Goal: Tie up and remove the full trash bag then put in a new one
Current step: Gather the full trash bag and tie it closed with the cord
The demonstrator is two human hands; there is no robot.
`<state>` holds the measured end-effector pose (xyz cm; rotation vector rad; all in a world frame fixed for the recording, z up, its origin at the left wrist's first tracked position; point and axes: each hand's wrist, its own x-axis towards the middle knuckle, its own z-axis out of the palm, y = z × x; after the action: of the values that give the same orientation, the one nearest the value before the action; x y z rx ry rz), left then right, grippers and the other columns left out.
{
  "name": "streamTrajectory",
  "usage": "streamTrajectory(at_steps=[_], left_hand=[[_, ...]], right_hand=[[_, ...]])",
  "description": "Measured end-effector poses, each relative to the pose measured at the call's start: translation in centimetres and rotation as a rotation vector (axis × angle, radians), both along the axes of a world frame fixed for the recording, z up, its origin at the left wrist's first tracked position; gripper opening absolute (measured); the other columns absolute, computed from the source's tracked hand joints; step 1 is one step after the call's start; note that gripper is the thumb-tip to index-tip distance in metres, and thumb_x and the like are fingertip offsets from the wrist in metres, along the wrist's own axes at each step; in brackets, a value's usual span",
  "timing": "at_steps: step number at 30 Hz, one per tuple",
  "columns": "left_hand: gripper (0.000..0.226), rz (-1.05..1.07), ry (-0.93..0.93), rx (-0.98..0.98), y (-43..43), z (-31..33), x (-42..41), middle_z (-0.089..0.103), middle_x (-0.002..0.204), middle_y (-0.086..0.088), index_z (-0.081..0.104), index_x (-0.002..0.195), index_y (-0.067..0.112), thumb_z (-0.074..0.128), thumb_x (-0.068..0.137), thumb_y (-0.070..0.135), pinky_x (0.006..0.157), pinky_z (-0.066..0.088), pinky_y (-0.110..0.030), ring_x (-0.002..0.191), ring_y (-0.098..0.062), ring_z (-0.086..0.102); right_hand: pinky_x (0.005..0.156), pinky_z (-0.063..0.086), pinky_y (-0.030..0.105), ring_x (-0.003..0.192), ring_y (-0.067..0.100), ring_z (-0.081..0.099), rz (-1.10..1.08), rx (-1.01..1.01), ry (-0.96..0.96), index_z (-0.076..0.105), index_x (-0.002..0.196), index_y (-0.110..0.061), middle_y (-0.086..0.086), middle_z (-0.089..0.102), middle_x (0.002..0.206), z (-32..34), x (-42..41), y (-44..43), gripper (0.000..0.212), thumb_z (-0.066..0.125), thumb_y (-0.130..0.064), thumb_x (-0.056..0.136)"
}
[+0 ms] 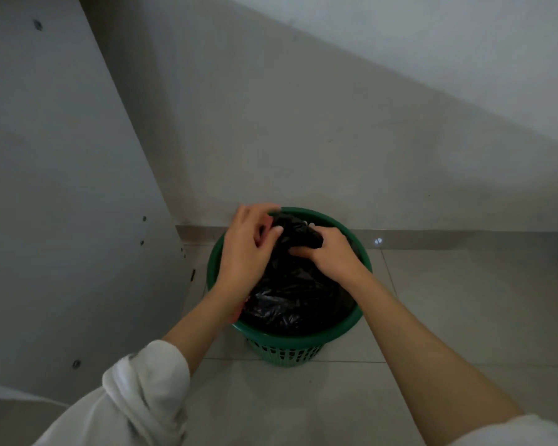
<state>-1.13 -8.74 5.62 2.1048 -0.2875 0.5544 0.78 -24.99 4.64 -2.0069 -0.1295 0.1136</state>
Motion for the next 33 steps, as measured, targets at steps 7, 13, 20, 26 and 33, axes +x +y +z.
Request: streamTrajectory(at_steps=[7,13,20,26,33], left_hand=[[0.035,-0.075,-0.237,0.487,0.8,-2.2,-0.4,0.054,0.117,-0.010,0.057,0.126,0.012,0.045,0.095,0.023,0.076,0.052,-0.032,0.104,-0.023,0.054],[0.046,-0.153,0.048,0.565,0.0,-1.8,1.9,0.046,0.131,0.003,0.045,0.137,0.019,0.030,0.096,0.036,0.092,0.034,-0.034,0.114,-0.015,0.037],[0.041,-0.382,0.362,0.528,-1.0,-1.2,2.4,0.045,0.106,0.004,0.056,0.121,0.018,0.051,0.091,0.046,0.094,0.034,-0.036,0.100,-0.011,0.032],[0.018,-0.414,0.460,0.157,-1.1,-0.4,3.1,0.057,0.091,-0.011,0.064,0.088,0.014,0.055,0.093,0.029,0.081,0.038,-0.034,0.089,-0.022,0.052],[0.021,-0.077,0.504,-0.158,-0.6,-0.7,3.5,0.064,0.097,-0.010,0.067,0.094,0.008,0.060,0.090,0.027,0.081,0.047,-0.037,0.090,-0.022,0.061]], right_hand=[[0.073,0.050,0.025,0.087,0.013,0.062,-0.038,0.054,0.028,0.057,0.099,-0.015,-0.001,0.066,0.095,1.4,0.2,-0.4,0.032,0.077,-0.012,0.074],[0.081,0.052,0.037,0.091,0.023,0.062,-0.036,0.171,0.113,0.048,0.092,-0.020,0.011,0.062,0.103,1.1,-0.7,-1.1,0.033,0.077,-0.017,0.076],[0.082,0.053,0.048,0.087,0.030,0.063,-0.128,0.390,0.238,0.052,0.091,-0.017,0.017,0.063,0.101,0.3,-1.1,-2.6,0.027,0.073,-0.009,0.078],[0.078,0.053,0.034,0.083,0.021,0.063,-0.250,0.554,0.101,0.049,0.091,-0.016,0.009,0.063,0.096,0.9,-0.6,-1.2,0.032,0.074,-0.004,0.076],[0.070,0.041,0.026,0.067,0.011,0.046,-0.290,0.363,-0.166,0.064,0.091,-0.017,-0.003,0.057,0.072,2.5,-1.4,-2.3,0.020,0.075,-0.012,0.075]])
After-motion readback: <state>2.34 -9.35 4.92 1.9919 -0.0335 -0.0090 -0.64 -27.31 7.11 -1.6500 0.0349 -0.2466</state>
